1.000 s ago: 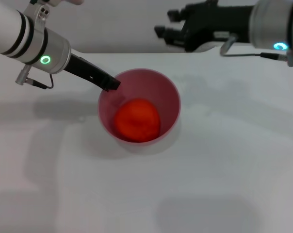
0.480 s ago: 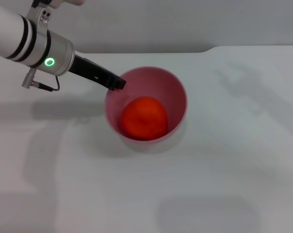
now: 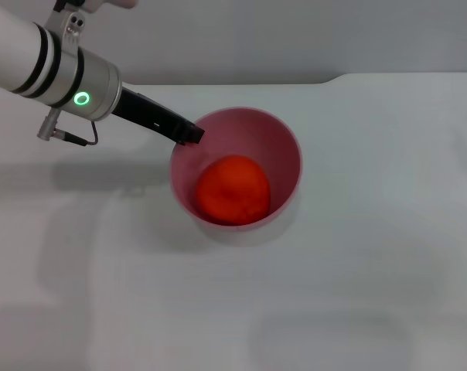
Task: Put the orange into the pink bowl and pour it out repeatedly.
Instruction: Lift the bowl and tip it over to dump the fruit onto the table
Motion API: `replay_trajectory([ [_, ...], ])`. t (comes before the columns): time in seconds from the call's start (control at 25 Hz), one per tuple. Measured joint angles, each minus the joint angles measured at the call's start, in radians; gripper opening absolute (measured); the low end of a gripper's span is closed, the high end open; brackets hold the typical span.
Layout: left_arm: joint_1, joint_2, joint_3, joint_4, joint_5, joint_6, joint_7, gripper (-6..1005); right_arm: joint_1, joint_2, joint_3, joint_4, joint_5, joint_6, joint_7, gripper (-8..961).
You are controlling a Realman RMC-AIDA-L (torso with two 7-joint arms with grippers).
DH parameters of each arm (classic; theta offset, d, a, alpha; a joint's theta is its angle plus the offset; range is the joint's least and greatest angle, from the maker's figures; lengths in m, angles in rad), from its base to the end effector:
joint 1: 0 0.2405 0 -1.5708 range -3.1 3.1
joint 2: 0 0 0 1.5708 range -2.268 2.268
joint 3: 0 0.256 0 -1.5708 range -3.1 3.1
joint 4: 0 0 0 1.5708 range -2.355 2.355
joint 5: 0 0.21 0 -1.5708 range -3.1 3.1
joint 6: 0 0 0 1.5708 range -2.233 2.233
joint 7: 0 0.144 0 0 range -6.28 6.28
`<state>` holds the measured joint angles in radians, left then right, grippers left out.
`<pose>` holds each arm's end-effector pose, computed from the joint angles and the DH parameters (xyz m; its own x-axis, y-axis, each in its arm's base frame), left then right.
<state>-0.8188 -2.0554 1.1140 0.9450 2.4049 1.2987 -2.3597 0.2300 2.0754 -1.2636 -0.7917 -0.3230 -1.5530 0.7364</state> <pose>-0.1637 0.4209 -0.0042 0.7692 0.6327 0.0896 0.6200 -0.7052 -0.3439 0.2205 0.3078 0.1188 0.2254 0.6100 -0.7597 -0.5844 -0.5392 -0.6064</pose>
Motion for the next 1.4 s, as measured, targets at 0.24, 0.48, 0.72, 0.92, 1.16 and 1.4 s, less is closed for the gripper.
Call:
replay_trajectory([
  [0.24,0.002,0.0,0.0,0.0,0.0,0.001,0.0,43,-0.005,0.0,0.036,0.029,0.008,-0.021,-0.002,437],
  [0.48,0.011,-0.001,0.0,-0.007,-0.009,-0.006,-0.001,43,-0.007,0.0,0.054,0.045,0.009,-0.029,-0.003,437],
  [0.72,0.012,-0.001,0.0,-0.008,-0.013,-0.004,-0.001,43,-0.008,0.0,0.061,0.058,0.01,-0.034,-0.004,437],
  [0.92,0.013,-0.002,0.0,-0.008,-0.014,-0.003,-0.006,43,-0.008,0.0,0.067,0.067,0.011,-0.043,-0.004,437],
  [1.16,0.013,-0.002,0.0,-0.008,-0.018,-0.007,-0.007,43,-0.007,0.0,0.067,0.07,0.012,-0.049,-0.004,437],
  [1.4,0.014,-0.002,0.0,-0.009,-0.023,-0.008,-0.006,43,-0.004,-0.001,0.068,0.084,0.012,-0.069,-0.004,437],
])
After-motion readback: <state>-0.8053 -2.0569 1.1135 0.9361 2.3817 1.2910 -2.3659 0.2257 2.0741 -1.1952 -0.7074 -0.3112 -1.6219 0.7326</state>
